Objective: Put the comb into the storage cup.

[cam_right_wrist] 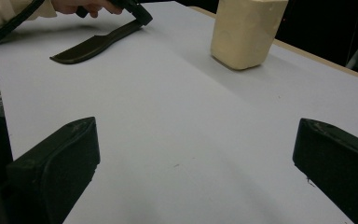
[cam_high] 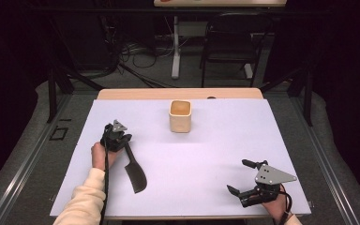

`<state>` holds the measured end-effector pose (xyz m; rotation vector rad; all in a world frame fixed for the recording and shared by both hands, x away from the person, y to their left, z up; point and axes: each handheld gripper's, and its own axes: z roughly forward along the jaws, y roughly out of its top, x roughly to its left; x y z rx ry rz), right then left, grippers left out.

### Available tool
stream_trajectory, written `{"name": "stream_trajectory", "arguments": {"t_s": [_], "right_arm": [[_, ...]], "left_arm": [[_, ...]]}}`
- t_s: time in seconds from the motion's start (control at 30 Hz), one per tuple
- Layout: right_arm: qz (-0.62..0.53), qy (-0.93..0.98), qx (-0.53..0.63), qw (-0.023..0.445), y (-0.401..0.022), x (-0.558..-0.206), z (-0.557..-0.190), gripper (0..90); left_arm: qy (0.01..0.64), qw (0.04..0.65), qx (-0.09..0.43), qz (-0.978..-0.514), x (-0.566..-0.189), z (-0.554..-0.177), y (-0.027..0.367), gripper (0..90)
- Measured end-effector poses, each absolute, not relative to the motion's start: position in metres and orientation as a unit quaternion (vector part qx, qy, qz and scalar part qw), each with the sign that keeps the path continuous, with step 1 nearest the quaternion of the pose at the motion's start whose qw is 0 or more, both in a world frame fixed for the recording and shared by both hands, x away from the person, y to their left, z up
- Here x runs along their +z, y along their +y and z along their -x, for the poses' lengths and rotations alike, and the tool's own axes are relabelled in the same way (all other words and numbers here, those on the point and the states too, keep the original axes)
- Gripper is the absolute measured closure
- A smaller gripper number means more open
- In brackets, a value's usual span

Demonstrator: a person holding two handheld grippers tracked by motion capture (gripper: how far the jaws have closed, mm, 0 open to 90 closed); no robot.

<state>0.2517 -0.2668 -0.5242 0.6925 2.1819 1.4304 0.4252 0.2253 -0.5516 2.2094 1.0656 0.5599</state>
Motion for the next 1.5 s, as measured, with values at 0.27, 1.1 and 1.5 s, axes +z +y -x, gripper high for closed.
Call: {"name": "stream_trajectory", "arguments": {"t_s": [0.27,1.1,1.5], "right_arm": [[-0.25,0.789,0.518,0.219,-0.267,-0.524,-0.252,0.1],[-0.251,0.79,0.515,0.22,-0.267,-0.524,-0.251,0.1],[-0.253,0.79,0.514,0.218,-0.267,-0.524,-0.251,0.2]], "left_arm": [[0.412,0.303,0.21,-0.833,-0.552,-0.423,0.231,90.0],[0.432,0.28,0.189,-0.836,-0.552,-0.414,0.24,90.0],[0.435,0.272,0.189,-0.837,-0.553,-0.403,0.248,90.0]]}}
